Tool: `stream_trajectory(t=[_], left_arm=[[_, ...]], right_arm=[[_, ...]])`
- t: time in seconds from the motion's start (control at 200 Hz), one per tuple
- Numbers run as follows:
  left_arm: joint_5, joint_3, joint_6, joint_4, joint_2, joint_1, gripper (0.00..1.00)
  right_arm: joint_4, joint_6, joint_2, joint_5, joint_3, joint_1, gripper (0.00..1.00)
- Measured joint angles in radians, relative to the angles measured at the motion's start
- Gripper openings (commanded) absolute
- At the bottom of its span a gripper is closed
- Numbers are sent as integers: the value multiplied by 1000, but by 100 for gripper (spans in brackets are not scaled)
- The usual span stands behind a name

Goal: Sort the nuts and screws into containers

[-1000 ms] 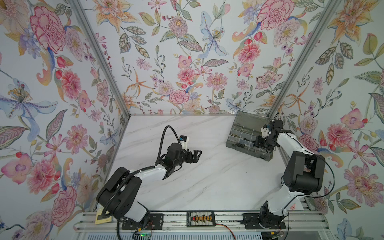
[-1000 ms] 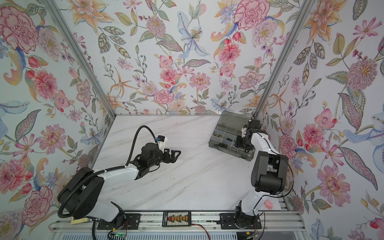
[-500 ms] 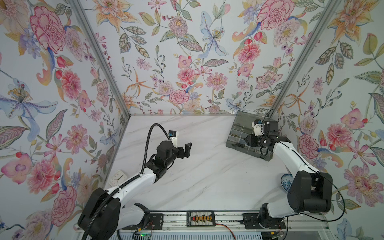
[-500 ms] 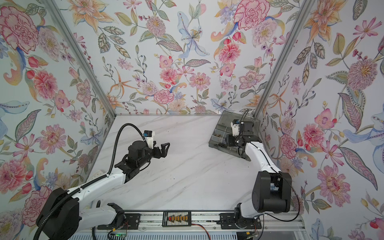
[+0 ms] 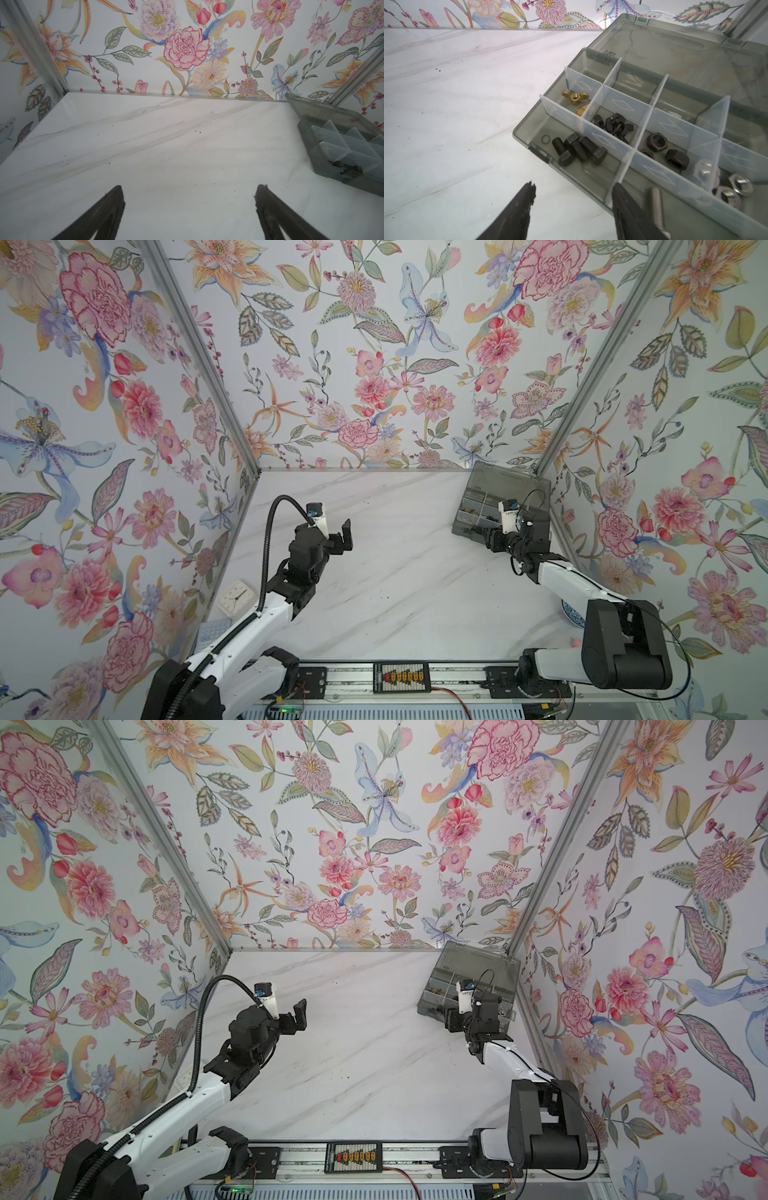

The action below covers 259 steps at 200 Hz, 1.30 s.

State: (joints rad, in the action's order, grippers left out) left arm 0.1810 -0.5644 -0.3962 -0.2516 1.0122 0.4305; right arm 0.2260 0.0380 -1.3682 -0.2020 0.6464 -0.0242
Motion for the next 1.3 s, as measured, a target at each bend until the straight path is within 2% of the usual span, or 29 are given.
stream_trajectory(t=[0.045,0.1,0.135,0.155,0.165,0.36,0.535,0.706,0.791,0.941,1.091,1.296], left_arm=[[24,17,16,-7,-18,-3,99],[54,27,34,-13,-34,-9,99],[73,30,43,-18,-40,-14,99],[89,32,51,-21,-43,-18,99],[95,32,55,-24,-45,-19,99],[200,59,153,-75,-59,-46,99],[275,152,280,-212,-66,-67,99],[285,269,347,-404,-42,-160,99],[274,338,376,-554,25,-198,99],[244,436,426,-768,191,-208,99],[199,438,460,-943,356,-210,99],[191,415,483,-1081,475,-220,99]], right_arm=[[49,0,-5,1,-27,4,66],[101,-2,-13,0,-55,15,73],[132,-3,-22,0,-68,24,82],[150,-13,-28,1,-76,30,98],[160,-4,-30,1,-79,33,100],[325,-4,-101,4,-129,53,99],[451,3,-138,31,-161,43,99],[585,2,-138,76,-258,39,99],[613,2,-138,85,-270,39,99],[656,2,-138,91,-270,39,99],[684,2,-138,118,-271,38,99],[793,-1,-164,174,-336,19,99]])
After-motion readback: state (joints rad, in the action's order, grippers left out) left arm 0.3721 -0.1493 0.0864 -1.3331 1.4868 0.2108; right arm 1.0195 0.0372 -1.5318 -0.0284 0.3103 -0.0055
